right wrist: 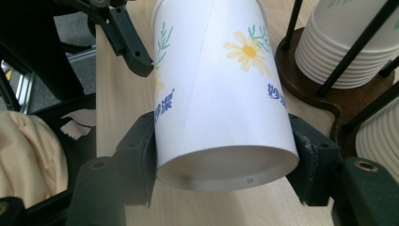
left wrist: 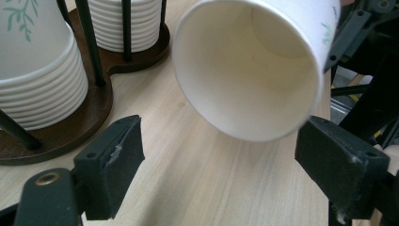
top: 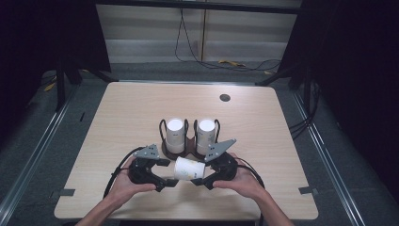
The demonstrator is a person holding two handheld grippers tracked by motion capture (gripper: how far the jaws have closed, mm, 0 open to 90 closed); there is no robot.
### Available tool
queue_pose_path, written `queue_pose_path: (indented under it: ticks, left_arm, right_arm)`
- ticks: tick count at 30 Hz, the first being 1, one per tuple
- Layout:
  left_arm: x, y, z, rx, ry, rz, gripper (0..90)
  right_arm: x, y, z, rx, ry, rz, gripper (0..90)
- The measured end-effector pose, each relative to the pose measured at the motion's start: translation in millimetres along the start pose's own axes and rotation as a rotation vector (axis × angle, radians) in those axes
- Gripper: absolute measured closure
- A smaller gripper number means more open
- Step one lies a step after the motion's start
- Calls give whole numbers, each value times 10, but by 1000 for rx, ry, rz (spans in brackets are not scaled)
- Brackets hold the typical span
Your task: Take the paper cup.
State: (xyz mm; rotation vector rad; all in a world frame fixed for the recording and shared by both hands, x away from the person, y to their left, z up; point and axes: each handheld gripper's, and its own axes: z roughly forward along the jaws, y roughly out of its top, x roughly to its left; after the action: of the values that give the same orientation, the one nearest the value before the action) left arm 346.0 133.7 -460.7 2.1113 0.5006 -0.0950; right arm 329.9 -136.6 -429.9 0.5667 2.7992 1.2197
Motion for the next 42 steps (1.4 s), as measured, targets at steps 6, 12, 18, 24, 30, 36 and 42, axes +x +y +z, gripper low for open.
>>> queue_pose_path:
  ticks: [6, 12, 18, 24, 30, 36, 42]
  left_arm:
    - [-27, -1, -12, -5, 17, 14, 157]
    - [-15, -1, -59, -50, 13, -3, 157]
    - [-8, -3, -103, -95, -16, -24, 157]
    - [-21, 10, -140, -153, -28, -37, 158]
    - [-27, 13, -131, -166, 2, -44, 157]
    - [-23, 17, -143, -188, -7, -49, 157]
    - [-24, 10, -154, -205, -1, -46, 157]
  right_arm:
    - [5, -45, -28, -65, -4, 30, 366]
    - [-34, -54, -43, -135, 5, 58, 367]
    - [-41, -52, -43, -178, 21, 78, 368]
    - [-28, -52, -9, -198, 32, 75, 367]
    - [-44, -75, 47, -230, 18, 82, 367]
    - [-59, -129, 112, -237, 9, 90, 367]
    - [-27, -118, 159, -260, 8, 63, 365]
